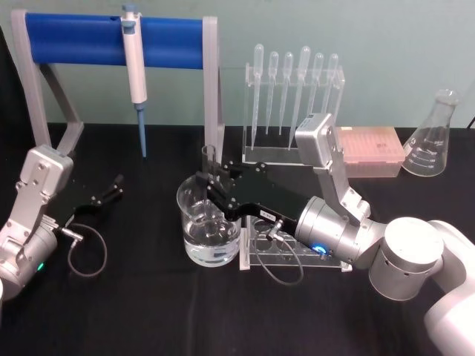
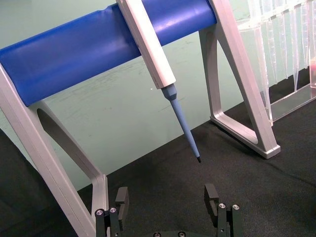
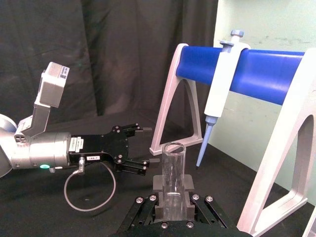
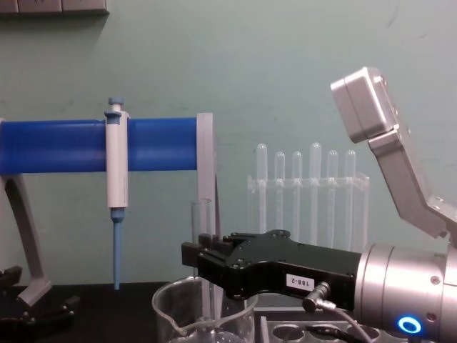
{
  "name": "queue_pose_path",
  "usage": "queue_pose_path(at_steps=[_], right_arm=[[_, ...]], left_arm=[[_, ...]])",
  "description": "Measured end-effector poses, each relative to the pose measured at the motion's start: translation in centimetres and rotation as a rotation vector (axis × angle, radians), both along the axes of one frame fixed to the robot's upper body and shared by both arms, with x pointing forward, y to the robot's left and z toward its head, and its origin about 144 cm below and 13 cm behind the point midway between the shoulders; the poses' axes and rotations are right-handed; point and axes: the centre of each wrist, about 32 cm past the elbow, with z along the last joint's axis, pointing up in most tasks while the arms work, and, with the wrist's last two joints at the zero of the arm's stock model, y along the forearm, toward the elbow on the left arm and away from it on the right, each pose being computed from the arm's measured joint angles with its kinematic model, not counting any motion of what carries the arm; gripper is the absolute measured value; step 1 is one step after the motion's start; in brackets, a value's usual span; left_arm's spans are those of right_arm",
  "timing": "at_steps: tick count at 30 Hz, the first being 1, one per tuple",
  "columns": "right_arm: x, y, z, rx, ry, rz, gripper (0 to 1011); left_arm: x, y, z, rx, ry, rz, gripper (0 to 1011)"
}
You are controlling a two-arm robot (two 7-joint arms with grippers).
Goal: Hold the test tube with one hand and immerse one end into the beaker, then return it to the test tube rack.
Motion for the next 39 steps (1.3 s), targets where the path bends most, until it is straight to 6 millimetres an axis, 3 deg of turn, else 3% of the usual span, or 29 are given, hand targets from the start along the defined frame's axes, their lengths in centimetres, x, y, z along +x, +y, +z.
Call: queue_pose_path(at_steps=[39], right_arm=[[0.0,0.0,0.0,0.0,0.0,0.0,224]], left_arm=[[0.0,0.0,0.0,0.0,0.0,0.0,1000]])
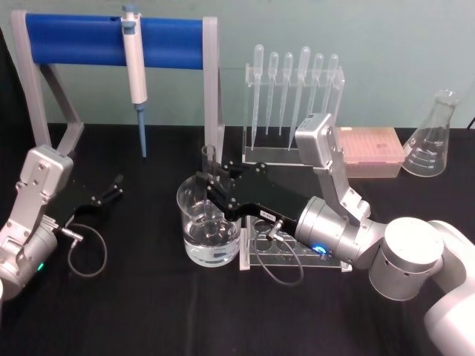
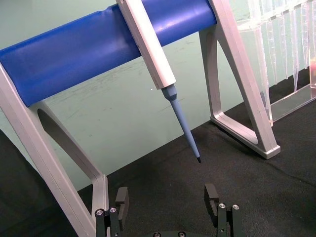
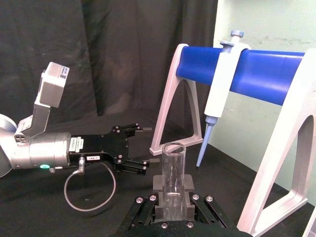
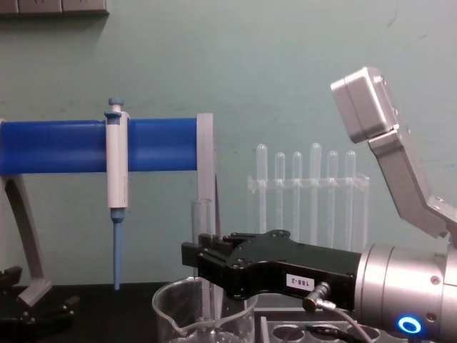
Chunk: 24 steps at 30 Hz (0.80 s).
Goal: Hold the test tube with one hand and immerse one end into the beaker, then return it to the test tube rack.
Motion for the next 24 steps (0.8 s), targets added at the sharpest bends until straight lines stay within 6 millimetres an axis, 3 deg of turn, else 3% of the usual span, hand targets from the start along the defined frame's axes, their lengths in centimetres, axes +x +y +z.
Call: queue_pose_path(at_steps=[24], right_arm=[[0.0,0.0,0.0,0.0,0.0,0.0,224]], left_arm=[[0.0,0.0,0.0,0.0,0.0,0.0,1000]])
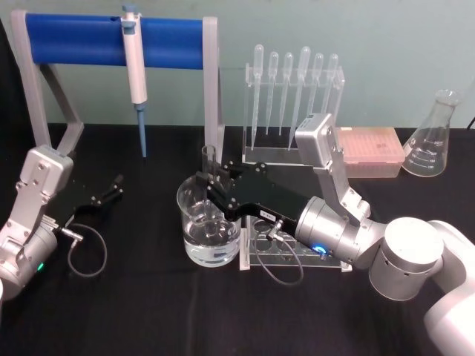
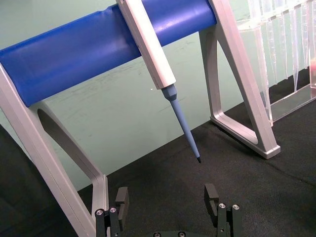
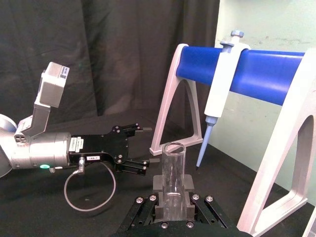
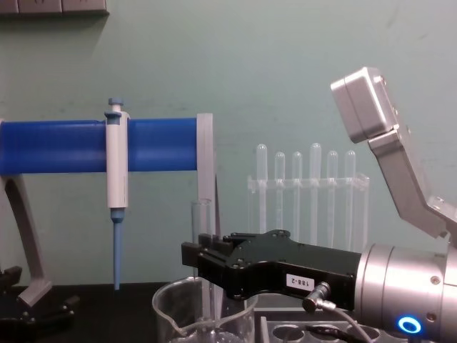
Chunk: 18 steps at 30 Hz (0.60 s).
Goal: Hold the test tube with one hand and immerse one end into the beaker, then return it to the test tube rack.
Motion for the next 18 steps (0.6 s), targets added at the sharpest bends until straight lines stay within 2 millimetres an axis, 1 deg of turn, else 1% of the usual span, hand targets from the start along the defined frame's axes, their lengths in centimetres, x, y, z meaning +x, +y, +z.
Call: queue_pose_path(at_steps=[18], right_arm=[[0.0,0.0,0.0,0.0,0.0,0.0,224]], left_arm=[[0.0,0.0,0.0,0.0,0.0,0.0,1000]])
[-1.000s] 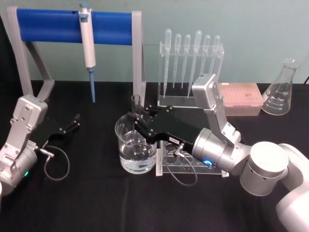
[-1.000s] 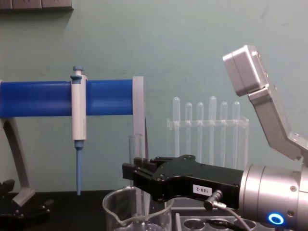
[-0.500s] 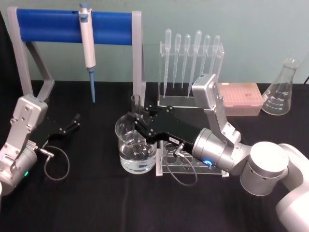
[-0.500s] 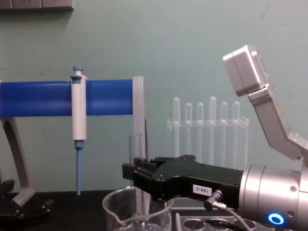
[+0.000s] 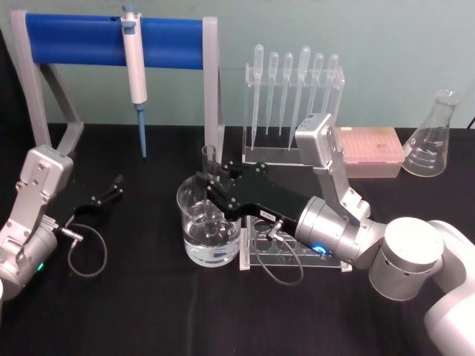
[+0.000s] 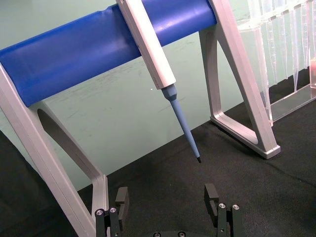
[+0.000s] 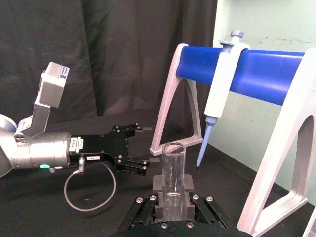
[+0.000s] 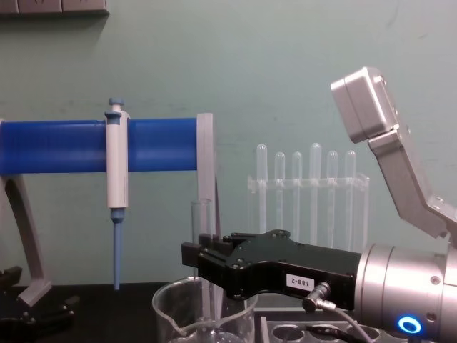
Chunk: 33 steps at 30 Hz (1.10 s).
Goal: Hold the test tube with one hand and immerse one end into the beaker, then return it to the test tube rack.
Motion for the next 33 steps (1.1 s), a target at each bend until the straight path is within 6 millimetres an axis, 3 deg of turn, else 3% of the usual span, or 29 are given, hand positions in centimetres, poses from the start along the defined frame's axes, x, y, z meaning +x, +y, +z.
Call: queue_pose_path(at_steps=[33], right_arm=[[0.0,0.0,0.0,0.0,0.0,0.0,224]], left_arm=[[0.0,0.0,0.0,0.0,0.0,0.0,1000]])
